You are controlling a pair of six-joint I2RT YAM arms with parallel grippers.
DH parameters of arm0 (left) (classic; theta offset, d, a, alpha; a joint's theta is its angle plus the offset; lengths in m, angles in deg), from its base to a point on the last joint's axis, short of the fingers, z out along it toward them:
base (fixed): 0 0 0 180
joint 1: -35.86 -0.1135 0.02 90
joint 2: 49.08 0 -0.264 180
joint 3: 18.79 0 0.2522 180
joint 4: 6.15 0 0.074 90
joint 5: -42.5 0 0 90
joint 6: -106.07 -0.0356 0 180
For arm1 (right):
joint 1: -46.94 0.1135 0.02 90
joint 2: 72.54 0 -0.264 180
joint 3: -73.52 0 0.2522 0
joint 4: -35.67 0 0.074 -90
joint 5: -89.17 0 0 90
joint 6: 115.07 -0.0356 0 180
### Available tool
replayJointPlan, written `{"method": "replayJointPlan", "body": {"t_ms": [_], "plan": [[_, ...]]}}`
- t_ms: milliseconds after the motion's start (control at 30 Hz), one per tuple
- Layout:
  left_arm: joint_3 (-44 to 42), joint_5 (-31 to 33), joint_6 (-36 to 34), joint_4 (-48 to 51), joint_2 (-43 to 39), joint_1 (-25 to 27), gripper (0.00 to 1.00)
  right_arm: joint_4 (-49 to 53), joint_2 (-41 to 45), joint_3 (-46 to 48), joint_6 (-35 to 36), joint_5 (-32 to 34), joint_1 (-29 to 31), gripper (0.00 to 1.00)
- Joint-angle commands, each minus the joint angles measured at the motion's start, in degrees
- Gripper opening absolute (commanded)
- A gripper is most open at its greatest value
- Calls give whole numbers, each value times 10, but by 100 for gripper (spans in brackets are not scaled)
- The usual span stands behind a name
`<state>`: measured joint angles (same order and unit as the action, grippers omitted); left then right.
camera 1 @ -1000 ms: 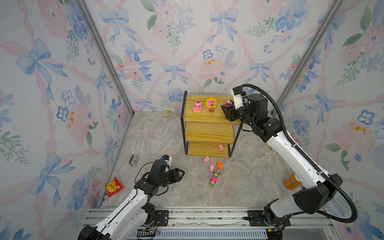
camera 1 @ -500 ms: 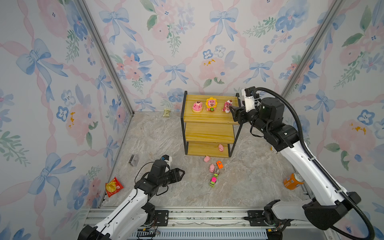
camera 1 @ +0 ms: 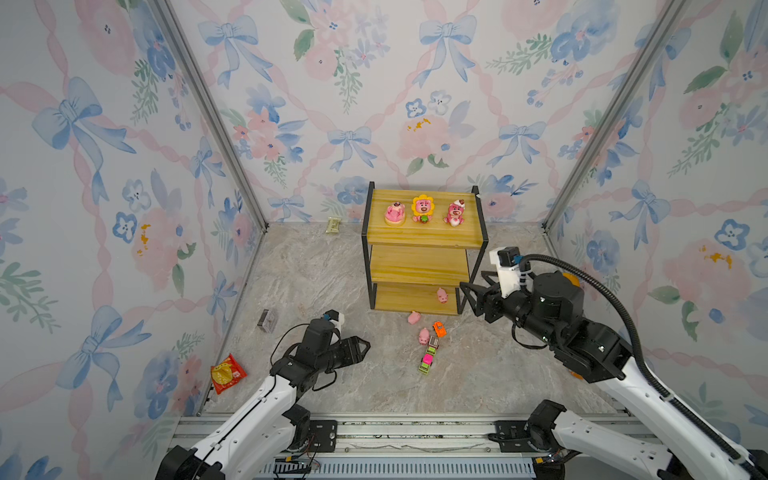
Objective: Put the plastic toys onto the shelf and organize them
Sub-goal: 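Open the right gripper and withdraw it while the left gripper moves toward the trucks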
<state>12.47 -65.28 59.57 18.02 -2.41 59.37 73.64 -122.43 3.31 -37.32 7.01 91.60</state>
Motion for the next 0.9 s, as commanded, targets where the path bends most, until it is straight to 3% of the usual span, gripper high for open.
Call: {"method": "replayJointPlan", "body": {"t_ms": [0, 233, 400, 500, 700, 867], "plan": [[13, 3, -6, 5, 0, -4, 63, 11, -3, 81, -106, 47, 52, 68], [21, 7, -7, 2, 2, 35, 64, 24, -1, 180, -219, 118, 127, 66], [28, 40, -4, -21, 3, 124, 68, 83, 42, 208, -306, 209, 127, 68], [26, 63, 12, -46, 8, 180, 68, 99, 61, 216, -331, 230, 114, 68], [30, 142, 20, -101, 41, 290, 69, 96, 63, 245, -339, 169, 51, 68], [39, 200, -6, -216, 123, 370, 70, 64, 58, 277, -332, 130, 22, 68]]}}
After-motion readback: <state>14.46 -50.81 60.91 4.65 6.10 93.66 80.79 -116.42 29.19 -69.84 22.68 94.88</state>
